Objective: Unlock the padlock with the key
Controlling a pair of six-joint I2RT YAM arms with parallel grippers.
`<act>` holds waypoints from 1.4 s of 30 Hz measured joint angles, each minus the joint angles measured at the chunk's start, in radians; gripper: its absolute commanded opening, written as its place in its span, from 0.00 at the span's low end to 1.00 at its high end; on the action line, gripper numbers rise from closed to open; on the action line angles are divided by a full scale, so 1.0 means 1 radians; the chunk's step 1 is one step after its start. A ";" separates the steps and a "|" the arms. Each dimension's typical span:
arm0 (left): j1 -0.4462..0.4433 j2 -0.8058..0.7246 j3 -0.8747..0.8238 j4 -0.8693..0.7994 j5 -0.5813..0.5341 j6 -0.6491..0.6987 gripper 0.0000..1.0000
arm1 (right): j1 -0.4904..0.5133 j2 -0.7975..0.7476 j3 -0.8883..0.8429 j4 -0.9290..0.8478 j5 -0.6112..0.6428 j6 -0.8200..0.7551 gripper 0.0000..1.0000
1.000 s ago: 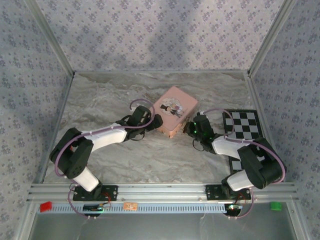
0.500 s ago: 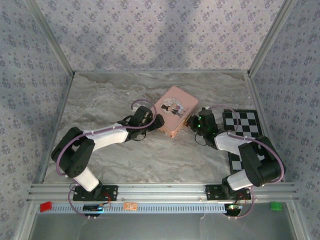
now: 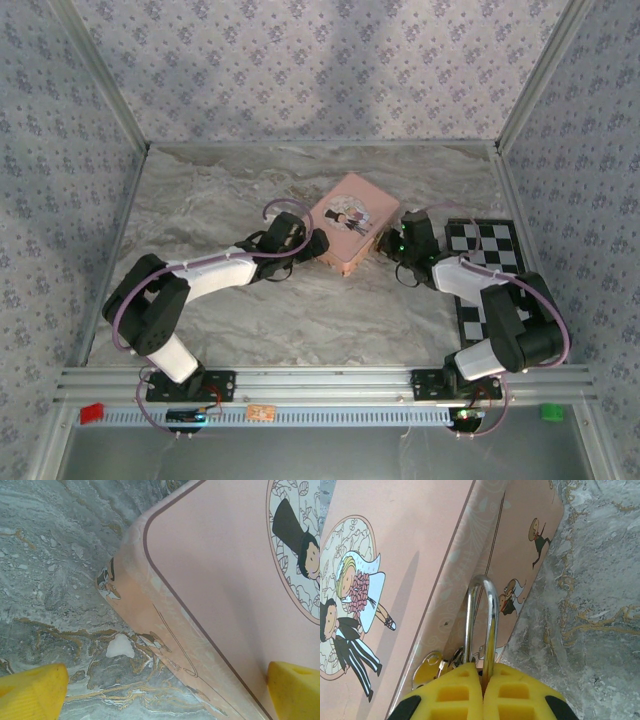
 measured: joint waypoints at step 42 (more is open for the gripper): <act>0.193 -0.143 -0.049 -0.065 0.113 0.249 1.00 | 0.038 -0.557 -0.051 -0.637 -0.155 -0.242 0.00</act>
